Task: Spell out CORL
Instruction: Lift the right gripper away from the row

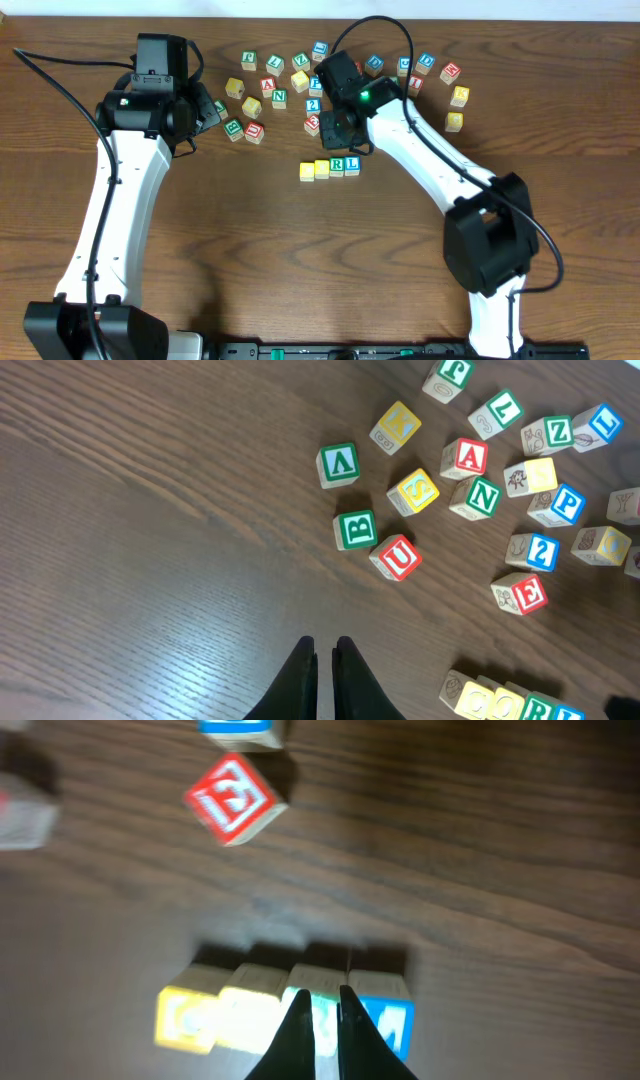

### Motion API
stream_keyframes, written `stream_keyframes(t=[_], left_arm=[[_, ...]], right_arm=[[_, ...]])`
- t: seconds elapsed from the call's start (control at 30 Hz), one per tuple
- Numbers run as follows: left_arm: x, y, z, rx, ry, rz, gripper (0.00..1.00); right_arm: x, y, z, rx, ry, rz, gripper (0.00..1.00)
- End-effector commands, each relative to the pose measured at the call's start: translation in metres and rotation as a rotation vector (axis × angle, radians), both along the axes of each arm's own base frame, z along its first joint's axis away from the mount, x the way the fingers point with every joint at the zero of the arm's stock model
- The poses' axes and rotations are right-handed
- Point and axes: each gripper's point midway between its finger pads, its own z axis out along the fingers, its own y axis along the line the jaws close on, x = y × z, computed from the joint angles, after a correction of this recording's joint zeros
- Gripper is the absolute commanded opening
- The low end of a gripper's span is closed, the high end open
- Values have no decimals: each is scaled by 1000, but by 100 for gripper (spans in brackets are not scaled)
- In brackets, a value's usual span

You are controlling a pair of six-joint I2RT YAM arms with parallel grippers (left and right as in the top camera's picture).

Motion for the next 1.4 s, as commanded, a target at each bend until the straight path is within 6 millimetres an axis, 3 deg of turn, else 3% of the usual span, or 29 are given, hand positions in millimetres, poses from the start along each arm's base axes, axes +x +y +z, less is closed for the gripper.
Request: stream_keyframes(t=[0.0,0.47,1.37], left_arm=[[-2,3,-3,19,14,-2,8],[-2,3,-4,19,17,-3,8],[-2,4,-4,20,18,-2,8]], right_arm=[[4,-8,-31,-48,35,-77,3],[7,-10,-68,-77,67,-120,4],[-6,-9,-70,-75,123,-116,5]])
